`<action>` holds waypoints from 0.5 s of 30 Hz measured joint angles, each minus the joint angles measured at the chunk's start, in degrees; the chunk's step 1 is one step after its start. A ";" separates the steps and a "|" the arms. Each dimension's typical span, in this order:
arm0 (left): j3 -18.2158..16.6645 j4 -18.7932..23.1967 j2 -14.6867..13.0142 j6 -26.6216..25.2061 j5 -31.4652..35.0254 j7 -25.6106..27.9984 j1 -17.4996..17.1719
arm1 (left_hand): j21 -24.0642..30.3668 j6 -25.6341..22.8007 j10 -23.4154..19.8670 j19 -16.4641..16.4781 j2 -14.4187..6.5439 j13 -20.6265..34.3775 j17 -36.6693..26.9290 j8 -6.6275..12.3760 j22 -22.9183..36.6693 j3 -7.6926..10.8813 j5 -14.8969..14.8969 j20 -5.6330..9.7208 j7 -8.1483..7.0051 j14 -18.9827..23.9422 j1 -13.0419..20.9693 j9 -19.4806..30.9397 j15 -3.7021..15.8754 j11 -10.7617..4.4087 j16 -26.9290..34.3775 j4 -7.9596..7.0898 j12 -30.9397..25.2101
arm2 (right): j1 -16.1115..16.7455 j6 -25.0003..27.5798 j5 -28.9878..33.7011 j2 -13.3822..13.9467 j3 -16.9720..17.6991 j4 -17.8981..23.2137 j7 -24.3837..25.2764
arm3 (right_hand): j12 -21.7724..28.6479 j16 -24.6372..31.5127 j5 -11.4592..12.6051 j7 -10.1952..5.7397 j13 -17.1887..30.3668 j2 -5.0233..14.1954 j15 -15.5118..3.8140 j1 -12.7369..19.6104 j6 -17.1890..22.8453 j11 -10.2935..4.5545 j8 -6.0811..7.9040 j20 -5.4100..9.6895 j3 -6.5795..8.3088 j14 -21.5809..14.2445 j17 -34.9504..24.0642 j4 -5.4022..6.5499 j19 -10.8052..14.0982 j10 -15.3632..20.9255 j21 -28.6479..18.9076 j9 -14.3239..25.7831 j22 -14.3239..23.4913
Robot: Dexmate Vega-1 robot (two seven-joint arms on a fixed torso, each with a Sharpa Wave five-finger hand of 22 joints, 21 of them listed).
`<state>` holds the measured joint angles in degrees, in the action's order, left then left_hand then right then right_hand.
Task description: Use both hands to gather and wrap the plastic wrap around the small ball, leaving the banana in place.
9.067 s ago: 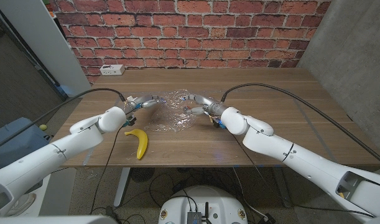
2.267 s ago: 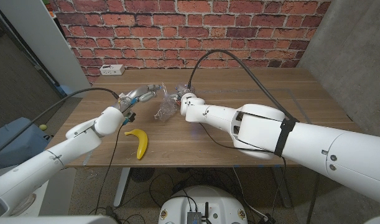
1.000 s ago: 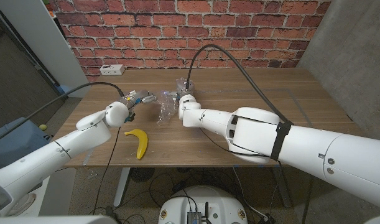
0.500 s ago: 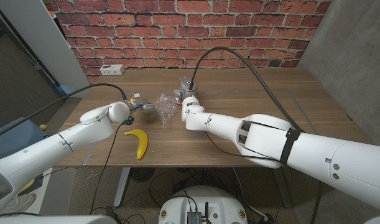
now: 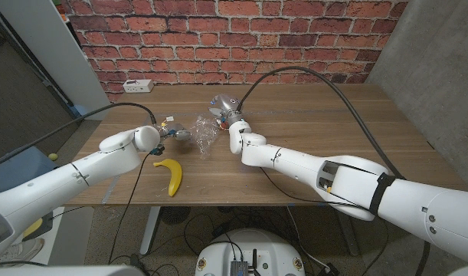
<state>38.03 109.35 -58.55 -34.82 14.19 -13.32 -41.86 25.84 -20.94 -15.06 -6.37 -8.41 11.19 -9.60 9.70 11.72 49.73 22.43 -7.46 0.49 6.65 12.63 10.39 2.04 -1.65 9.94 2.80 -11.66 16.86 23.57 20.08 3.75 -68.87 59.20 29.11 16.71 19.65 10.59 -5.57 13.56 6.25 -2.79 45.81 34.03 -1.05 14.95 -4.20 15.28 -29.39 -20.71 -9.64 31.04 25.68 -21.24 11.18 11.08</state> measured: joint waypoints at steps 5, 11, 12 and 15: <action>0.03 0.29 -0.21 -0.01 -0.13 0.19 0.00 | 0.00 -0.01 -0.01 0.00 0.00 0.01 0.00 0.00 0.00 0.19 0.00 0.00 0.01 -0.09 0.00 0.00 0.09 0.00 0.00 -0.19 0.00 | 0.22 1.34 1.66 2.55 -0.42 4.28 -6.28 | -2.59 -2.25 0.00 -0.50 -0.27 -0.17 0.21 1.76 -5.25 0.05 -2.82 -1.04 1.35 4.52 0.26 -0.23 -1.70 -4.65 0.05 0.00 0.01; 0.06 0.40 -0.33 0.10 -0.40 0.36 0.00 | 0.00 -0.01 -0.01 0.00 0.00 0.01 -0.01 0.00 0.01 0.19 0.00 0.00 0.01 -0.29 0.00 0.01 0.29 0.01 0.00 -0.19 0.00 | -0.88 2.52 2.95 3.99 -1.60 6.14 -15.26 | -2.97 -2.53 0.00 -0.99 -0.27 0.56 0.32 2.48 -6.33 0.02 -3.31 -0.82 2.06 5.58 0.26 0.00 -2.09 -5.34 0.48 0.01 0.01; 0.06 0.40 -0.33 0.12 -0.42 0.37 0.01 | 0.00 -0.01 -0.01 0.00 0.00 0.01 -0.01 0.00 0.00 0.19 0.00 0.00 0.01 -0.29 0.00 0.01 0.29 0.01 0.00 -0.19 0.00 | -1.02 2.62 3.11 4.01 -1.75 6.13 -16.37 | -2.97 -2.53 0.00 -0.99 -0.27 0.80 0.32 2.73 -6.32 0.02 -3.31 -0.82 2.06 5.58 0.21 0.00 -2.09 -5.34 0.48 0.01 0.01; 0.06 0.40 -0.35 0.28 -0.54 0.44 0.05 | 0.00 0.19 -0.01 0.00 0.00 0.01 -0.01 0.00 -0.17 0.19 0.00 0.00 -0.20 -0.29 0.00 0.01 0.29 0.01 0.00 -0.19 0.00 | -1.71 2.76 3.54 3.83 -2.33 5.25 -19.12 | -2.97 -2.53 0.00 -1.20 -0.26 0.93 0.32 2.85 -6.08 0.02 -3.31 -0.60 2.06 5.58 0.09 0.00 -2.31 -5.34 0.48 0.01 0.01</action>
<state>38.10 109.75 -58.90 -34.54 13.65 -12.88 -41.80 25.84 -20.75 -15.07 -6.37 -8.41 11.21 -9.61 9.70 11.55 49.92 22.43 -7.46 0.30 6.36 12.63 10.40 2.33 -1.64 9.94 2.61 -11.66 15.15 26.33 23.62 7.57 -71.21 64.45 9.98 13.75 17.12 10.59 -6.77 13.30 7.18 -2.47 48.66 27.94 -1.02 11.65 -4.80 17.34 -23.81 -20.62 -9.64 28.73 20.34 -20.76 11.18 11.09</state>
